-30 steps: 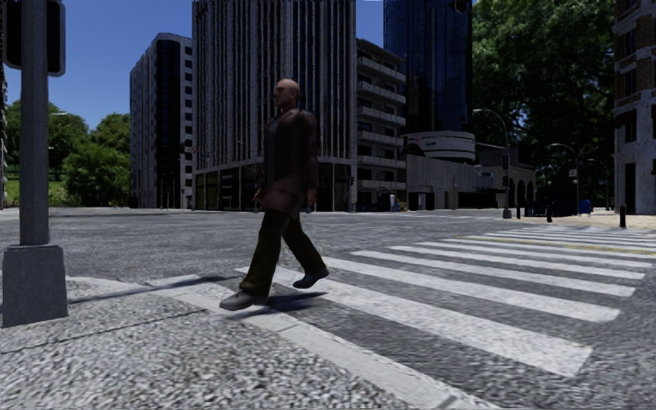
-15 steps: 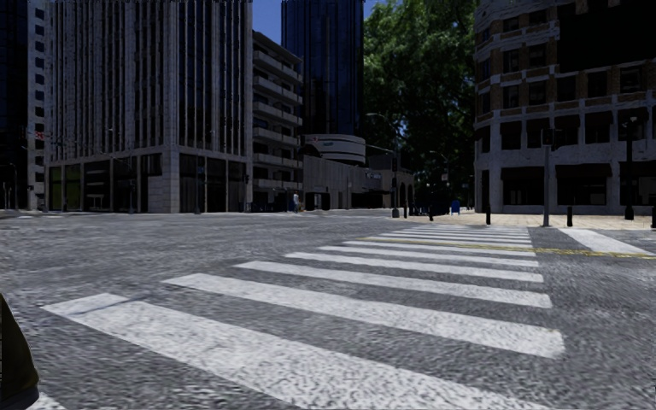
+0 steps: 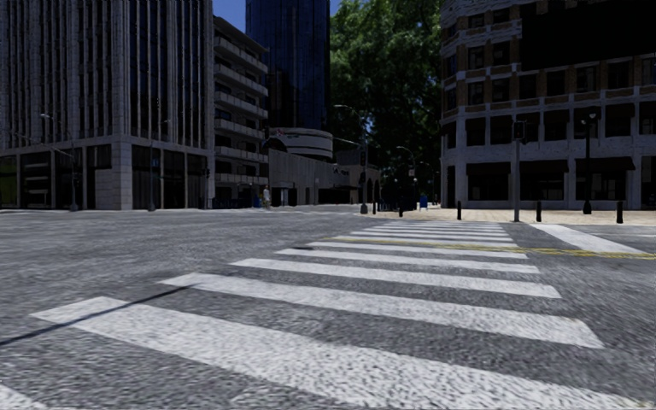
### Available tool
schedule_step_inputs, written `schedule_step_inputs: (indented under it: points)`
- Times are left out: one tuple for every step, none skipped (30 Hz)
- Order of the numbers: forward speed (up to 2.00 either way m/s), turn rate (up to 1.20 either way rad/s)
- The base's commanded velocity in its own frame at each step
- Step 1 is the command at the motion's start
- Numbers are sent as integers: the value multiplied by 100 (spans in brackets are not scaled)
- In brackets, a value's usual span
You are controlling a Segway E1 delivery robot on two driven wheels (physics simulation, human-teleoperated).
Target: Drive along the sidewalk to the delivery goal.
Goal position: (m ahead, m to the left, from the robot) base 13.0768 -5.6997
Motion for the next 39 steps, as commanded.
schedule_step_inputs:
  points:
    - [191, -5]
    - [191, -5]
    - [191, -5]
    - [191, -5]
    - [191, -5]
    - [191, -5]
    - [191, -5]
    - [191, -5]
    - [191, -6]
    - [191, -16]
    - [191, -16]
    - [190, -28]
    - [190, -34]
    - [190, -38]
    - [190, -38]
    - [189, -41]
    - [189, -47]
    - [189, -51]
    - [189, -51]
    - [189, -52]
    - [187, -52]
    - [184, -52]
    - [184, -52]
    - [183, -52]
    - [183, -52]
    - [182, -52]
    - [182, -52]
    - [182, -52]
    - [182, -52]
    - [182, -52]
    - [182, -52]
    - [182, -52]
    - [182, 0]
    - [182, 0]
    - [182, 0]
    - [182, 0]
    - [182, 0]
    - [182, 0]
    - [182, 0]
